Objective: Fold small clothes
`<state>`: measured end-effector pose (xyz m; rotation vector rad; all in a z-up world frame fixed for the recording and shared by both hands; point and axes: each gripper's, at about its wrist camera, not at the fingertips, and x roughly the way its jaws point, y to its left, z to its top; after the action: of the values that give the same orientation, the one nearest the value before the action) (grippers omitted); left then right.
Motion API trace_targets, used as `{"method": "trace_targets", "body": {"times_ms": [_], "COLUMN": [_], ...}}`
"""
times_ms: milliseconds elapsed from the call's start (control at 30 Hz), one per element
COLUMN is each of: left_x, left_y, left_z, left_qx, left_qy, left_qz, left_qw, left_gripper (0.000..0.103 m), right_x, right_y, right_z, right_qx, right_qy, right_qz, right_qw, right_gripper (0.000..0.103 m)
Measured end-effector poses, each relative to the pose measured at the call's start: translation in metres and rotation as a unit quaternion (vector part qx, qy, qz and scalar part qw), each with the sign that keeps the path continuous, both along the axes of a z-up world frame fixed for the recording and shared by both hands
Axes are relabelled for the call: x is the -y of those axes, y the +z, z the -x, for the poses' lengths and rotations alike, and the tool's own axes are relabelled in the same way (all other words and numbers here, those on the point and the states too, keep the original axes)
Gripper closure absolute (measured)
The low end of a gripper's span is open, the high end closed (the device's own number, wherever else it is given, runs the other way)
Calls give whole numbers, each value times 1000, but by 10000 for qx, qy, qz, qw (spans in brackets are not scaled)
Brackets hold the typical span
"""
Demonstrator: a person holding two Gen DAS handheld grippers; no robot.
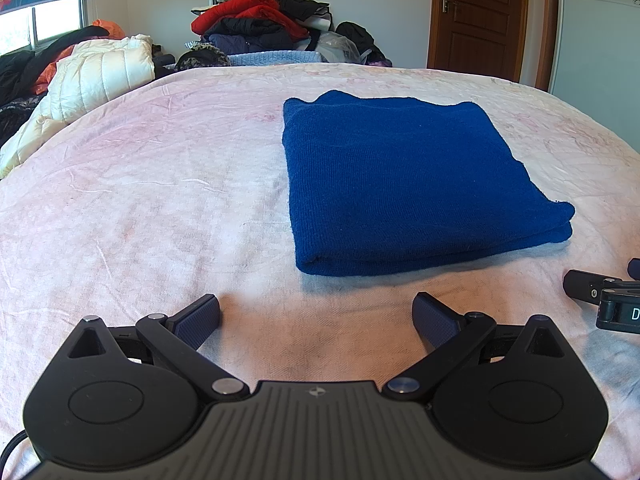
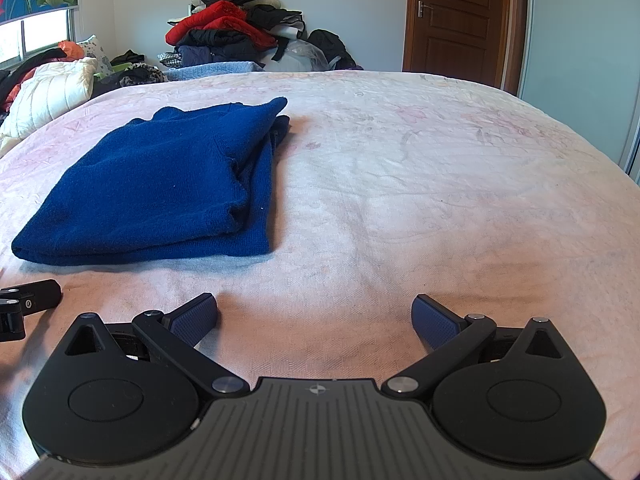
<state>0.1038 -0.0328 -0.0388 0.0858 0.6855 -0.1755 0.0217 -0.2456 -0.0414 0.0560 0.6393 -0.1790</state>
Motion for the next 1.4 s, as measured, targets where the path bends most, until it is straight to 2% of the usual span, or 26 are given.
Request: {"method": "trace_targets", "body": {"times_ms": [1400], "left_x": [1], "left_y": [-2], "left_z": [-3], "left_qx": [-19], "left_qy": [-29], "left_qz": [0], "left_qw": [10000], "left_gripper": [0], "right_x": [0], "right_y": [0], "right_z": [0], "right_qx": [1], "right_qy": [-1], "right_qz": [-2], "right_qw": [10000], "right_gripper": [1]}}
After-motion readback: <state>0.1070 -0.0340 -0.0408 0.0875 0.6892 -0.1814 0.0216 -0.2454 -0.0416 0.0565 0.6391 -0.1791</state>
